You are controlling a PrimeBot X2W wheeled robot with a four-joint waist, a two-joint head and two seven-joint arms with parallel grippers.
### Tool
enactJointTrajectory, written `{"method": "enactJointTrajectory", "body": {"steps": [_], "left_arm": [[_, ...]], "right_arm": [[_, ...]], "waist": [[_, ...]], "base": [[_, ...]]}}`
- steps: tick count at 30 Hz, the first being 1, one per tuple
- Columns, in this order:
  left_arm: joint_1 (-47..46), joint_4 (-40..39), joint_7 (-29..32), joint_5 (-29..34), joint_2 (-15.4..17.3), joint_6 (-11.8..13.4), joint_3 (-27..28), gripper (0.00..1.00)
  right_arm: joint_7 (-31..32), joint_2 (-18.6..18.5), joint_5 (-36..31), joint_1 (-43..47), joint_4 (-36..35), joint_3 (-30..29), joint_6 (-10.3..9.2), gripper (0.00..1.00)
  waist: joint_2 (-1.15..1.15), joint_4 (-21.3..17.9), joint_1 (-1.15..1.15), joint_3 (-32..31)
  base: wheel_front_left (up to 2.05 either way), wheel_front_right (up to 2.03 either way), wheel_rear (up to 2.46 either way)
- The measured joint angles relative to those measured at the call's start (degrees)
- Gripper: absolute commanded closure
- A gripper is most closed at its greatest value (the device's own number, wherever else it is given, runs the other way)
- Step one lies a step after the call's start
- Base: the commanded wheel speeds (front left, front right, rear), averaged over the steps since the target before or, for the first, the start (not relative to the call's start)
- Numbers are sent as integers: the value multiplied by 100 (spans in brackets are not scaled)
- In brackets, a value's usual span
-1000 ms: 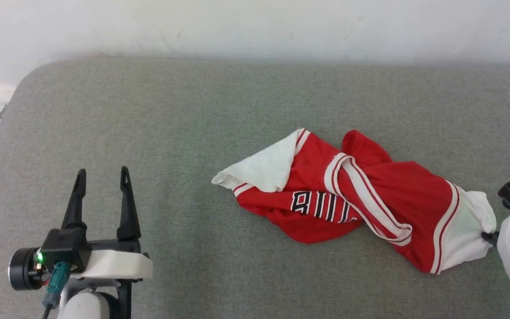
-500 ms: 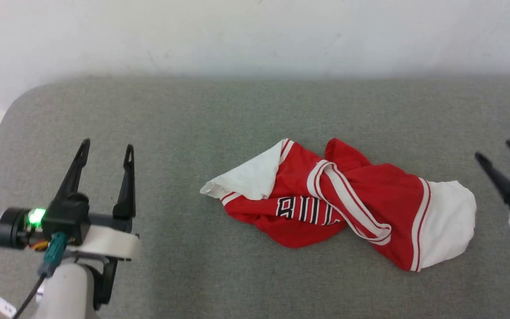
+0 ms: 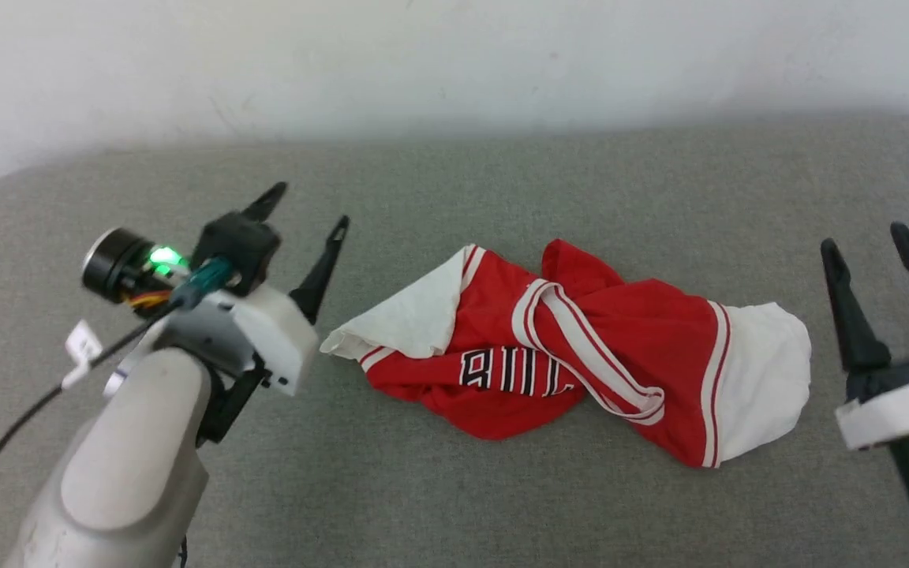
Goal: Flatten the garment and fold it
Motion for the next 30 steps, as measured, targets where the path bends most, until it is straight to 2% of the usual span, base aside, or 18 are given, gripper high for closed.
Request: {"method": "enactJointTrajectory", "body": {"steps": [2, 8, 14, 15, 16, 17, 19, 24, 30], "left_arm": [[-304, 13, 327, -409, 171, 0, -466, 0], [-1333, 82, 1652, -1796, 587, 0, -2033, 0], [-2381, 45, 3196, -3099, 968, -1, -3726, 0], [-2546, 45, 3382, -3243, 1013, -1, -3965, 0], [-2546, 45, 3382, -3243, 1013, -1, -3965, 0], [-2849, 69, 3674, -3471, 1071, -1, -4408, 0], [-3067, 125, 3833, -3657, 1080, -1, -4787, 0], [-3235, 352, 3974, -3793, 1072, -1, -5139, 0], [-3126, 600, 4167, -3490, 1092, -1, -5180, 0]], "right_arm": [[-1, 318, -230, 280, -371, -240, 0, 0], [0, 825, -563, 719, -840, -388, 0, 0], [1, 996, -813, 738, -909, -397, 0, 0], [1, 1023, -833, 719, -900, -383, 0, 0], [1, 1023, -833, 719, -900, -383, 0, 0], [1, 1044, -880, 665, -869, -348, 0, 0], [1, 1070, -907, 591, -824, -310, 0, 0], [0, 1140, -925, 428, -755, -281, 0, 0], [0, 1210, -968, 344, -746, -265, 0, 0]], "waist": [[0, -36, 0, 48], [0, -148, 0, 215], [0, -305, 0, 428], [0, -338, 0, 462], [0, -338, 0, 462], [0, -410, 0, 533], [0, -486, 0, 606], [0, -694, 1, 789], [0, -921, 1, 997]], "base": [[0, 0, 0], [0, 0, 0], [0, 0, 0], [0, 0, 0], [0, 0, 0], [0, 0, 0], [0, 0, 0], [0, 0, 0], [0, 0, 0]]}}
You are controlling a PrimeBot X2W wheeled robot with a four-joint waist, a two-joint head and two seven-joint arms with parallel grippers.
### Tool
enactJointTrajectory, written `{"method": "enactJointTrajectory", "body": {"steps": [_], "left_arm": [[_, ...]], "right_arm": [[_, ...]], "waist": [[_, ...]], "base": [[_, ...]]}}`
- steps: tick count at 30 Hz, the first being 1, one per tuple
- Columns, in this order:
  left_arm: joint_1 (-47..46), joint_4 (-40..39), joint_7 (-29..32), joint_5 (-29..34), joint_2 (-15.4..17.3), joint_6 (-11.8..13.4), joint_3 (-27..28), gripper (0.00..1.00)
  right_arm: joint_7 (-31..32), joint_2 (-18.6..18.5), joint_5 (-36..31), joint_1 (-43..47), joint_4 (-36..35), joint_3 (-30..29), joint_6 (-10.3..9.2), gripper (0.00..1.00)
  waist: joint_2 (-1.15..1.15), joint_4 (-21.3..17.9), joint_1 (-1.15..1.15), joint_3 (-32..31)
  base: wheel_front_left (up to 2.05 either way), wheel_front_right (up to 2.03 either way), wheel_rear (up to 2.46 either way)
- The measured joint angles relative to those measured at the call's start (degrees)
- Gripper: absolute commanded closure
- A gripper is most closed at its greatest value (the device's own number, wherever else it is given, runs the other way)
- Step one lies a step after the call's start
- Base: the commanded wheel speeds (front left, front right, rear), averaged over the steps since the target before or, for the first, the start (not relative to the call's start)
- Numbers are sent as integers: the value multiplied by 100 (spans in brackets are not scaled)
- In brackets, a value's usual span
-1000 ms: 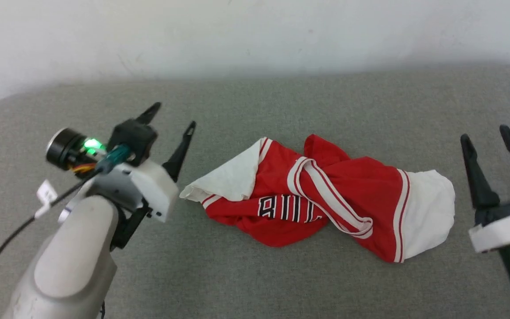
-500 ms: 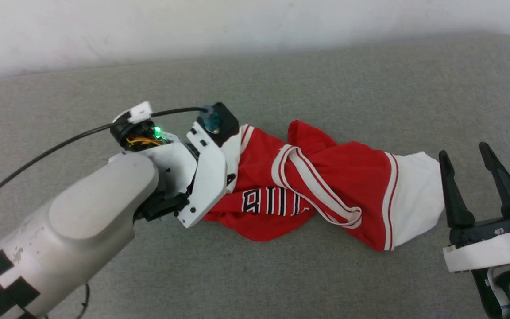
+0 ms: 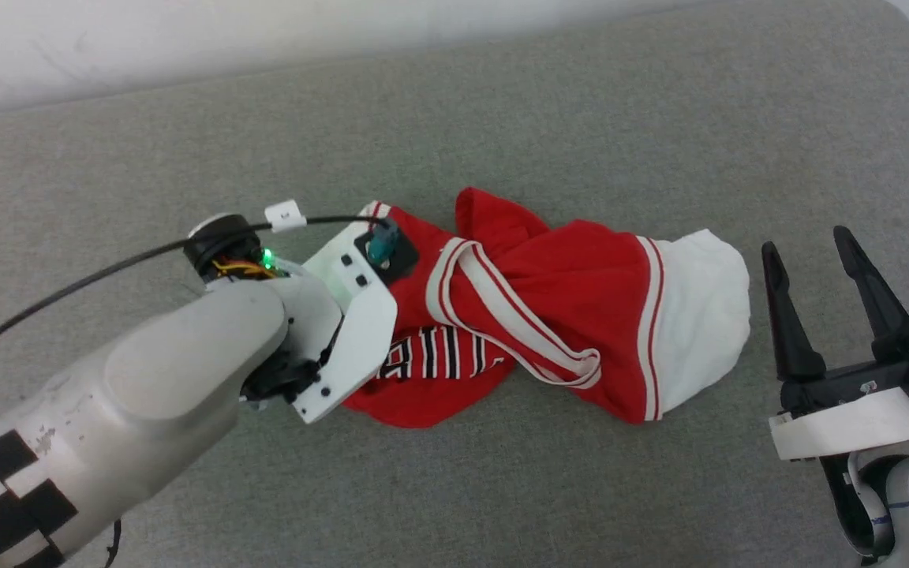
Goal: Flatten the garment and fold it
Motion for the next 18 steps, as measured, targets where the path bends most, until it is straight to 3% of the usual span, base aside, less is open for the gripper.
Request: {"method": "enactJointTrajectory", "body": {"steps": [2, 3, 6, 9, 13, 18], "left_arm": [[91, -3, 73, 92, -3, 1, 23, 0], [92, -30, 135, 102, 1, 1, 42, 100], [183, -247, 207, 93, 30, 1, 57, 100], [269, -466, -221, -82, 233, 1, 33, 100], [468, -838, -1104, -803, 615, 0, 191, 100], [674, -903, -1678, -1250, 1329, 26, 676, 100]], "right_arm": [[0, 13, -13, 0, 13, -1, 0, 0], [0, 16, -19, 0, 24, -1, 0, 0], [0, 23, -70, 1, 75, -11, 0, 0], [0, 21, -100, 5, 125, 3, 0, 0], [0, 10, -100, 75, 156, -25, 0, 0], [0, -7, -99, 221, 171, -27, 0, 0]], "waist": [[0, -48, 0, 59], [0, -64, -1, 82], [0, -57, 0, 78], [0, -16, 0, 3], [0, 109, -2, -150], [0, 337, -2, -269]], "base": [[0, 0, 0], [0, 0, 0], [0, 0, 0], [0, 0, 0], [0, 0, 0], [0, 0, 0]]}}
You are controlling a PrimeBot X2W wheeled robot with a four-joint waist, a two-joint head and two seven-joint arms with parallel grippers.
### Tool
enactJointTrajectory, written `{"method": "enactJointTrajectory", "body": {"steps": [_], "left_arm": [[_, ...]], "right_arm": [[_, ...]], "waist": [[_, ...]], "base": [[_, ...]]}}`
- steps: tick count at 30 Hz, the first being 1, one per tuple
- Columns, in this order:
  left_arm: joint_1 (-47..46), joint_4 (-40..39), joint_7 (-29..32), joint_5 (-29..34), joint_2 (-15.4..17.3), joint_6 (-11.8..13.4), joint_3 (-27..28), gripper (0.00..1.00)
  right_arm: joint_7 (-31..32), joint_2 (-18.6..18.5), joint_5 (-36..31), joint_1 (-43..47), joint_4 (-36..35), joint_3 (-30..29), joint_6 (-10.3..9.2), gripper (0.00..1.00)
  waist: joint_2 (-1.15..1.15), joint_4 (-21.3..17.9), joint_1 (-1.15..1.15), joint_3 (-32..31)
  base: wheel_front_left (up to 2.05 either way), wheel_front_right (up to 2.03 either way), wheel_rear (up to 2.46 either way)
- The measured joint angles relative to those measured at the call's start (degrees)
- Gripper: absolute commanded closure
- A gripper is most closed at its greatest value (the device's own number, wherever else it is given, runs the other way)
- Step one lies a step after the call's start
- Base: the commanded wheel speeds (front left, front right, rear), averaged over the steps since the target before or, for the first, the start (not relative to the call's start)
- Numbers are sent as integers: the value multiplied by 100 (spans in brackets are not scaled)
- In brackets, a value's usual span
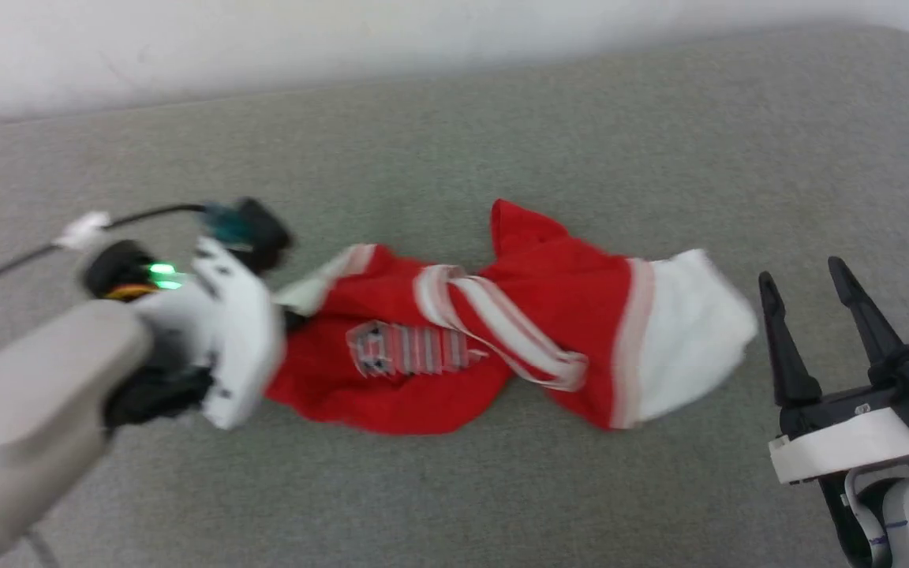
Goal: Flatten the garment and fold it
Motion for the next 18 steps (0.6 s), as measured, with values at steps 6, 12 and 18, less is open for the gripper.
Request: {"method": "enactJointTrajectory", "body": {"steps": [6, 12, 18], "left_arm": [[223, 584, -225, -243, 335, 302, 226, 100], [252, 2137, -799, -112, 205, 702, 415, 100], [220, 3128, -927, -241, -24, 719, 533, 100]], "right_arm": [[0, -64, 11, -9, 13, 70, 0, 0], [0, -167, 12, -195, 24, 172, 0, 0], [0, -168, 11, -222, 52, 188, 0, 0]], "waist": [[0, 175, 0, 6], [0, 138, 1, 256], [0, -7, 0, 479]], "base": [[0, 0, 0], [0, 0, 0], [0, 0, 0]]}}
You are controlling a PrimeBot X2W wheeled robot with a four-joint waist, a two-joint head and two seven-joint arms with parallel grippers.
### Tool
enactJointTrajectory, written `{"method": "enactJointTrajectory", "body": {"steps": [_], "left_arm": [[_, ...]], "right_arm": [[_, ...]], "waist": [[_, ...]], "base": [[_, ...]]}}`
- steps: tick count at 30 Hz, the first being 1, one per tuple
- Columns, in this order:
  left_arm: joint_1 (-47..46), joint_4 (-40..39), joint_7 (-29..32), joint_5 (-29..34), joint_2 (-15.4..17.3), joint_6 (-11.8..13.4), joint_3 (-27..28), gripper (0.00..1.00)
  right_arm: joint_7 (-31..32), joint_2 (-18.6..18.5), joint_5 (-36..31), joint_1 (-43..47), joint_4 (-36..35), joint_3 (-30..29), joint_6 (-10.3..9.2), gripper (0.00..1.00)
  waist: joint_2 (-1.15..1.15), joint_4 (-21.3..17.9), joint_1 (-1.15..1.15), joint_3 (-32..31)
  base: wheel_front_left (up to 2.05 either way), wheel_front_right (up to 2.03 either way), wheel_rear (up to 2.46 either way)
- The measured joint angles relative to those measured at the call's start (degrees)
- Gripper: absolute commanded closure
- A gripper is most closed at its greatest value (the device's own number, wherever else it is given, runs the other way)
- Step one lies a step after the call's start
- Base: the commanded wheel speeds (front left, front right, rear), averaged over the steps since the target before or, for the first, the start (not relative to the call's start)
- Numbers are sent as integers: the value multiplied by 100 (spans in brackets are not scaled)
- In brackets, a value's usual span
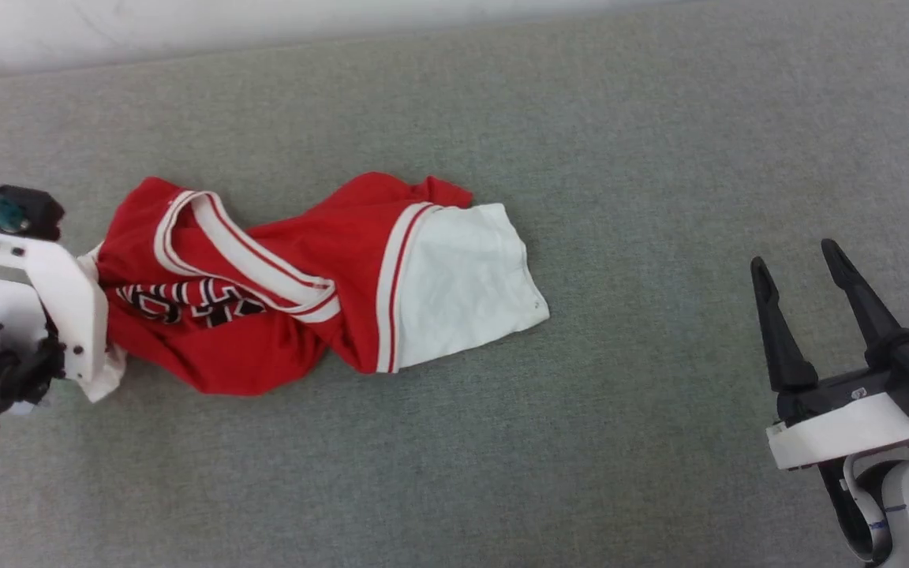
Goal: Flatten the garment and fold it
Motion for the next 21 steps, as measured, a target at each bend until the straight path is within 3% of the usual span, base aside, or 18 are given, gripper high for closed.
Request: {"method": "enactJointTrajectory", "body": {"steps": [1, 2, 3, 8, 12, 21], "left_arm": [[-13, 99, -7, -54, -33, -40, 30, 100], [-34, 188, -18, -71, -63, -90, 36, 64], [-46, 255, -31, -71, -85, -138, 38, 0], [-164, 377, -199, 73, -44, -342, -20, 0], [-368, -4, -11, 222, 124, -516, -131, 0], [-857, -883, 730, 287, 826, -464, -98, 0]], "right_arm": [[0, 1, 0, 0, 10, -4, 0, 0], [0, 2, -1, 1, 24, -16, 0, 0], [0, 3, -2, 2, 43, -27, 0, 0], [0, 7, -12, 40, 77, -77, 0, 0], [0, 25, -12, 105, 81, -58, 0, 0], [0, 56, -45, 147, 60, -37, 0, 0]], "waist": [[0, -23, 0, 17], [0, -37, 0, 22], [0, -42, 0, 12], [0, 0, 2, -122], [0, 113, 1, -291], [0, 300, 0, -390]], "base": [[0, 0, 0], [0, 0, 0], [0, 0, 0], [0, 0, 0], [0, 0, 0], [0, 0, 0]]}}
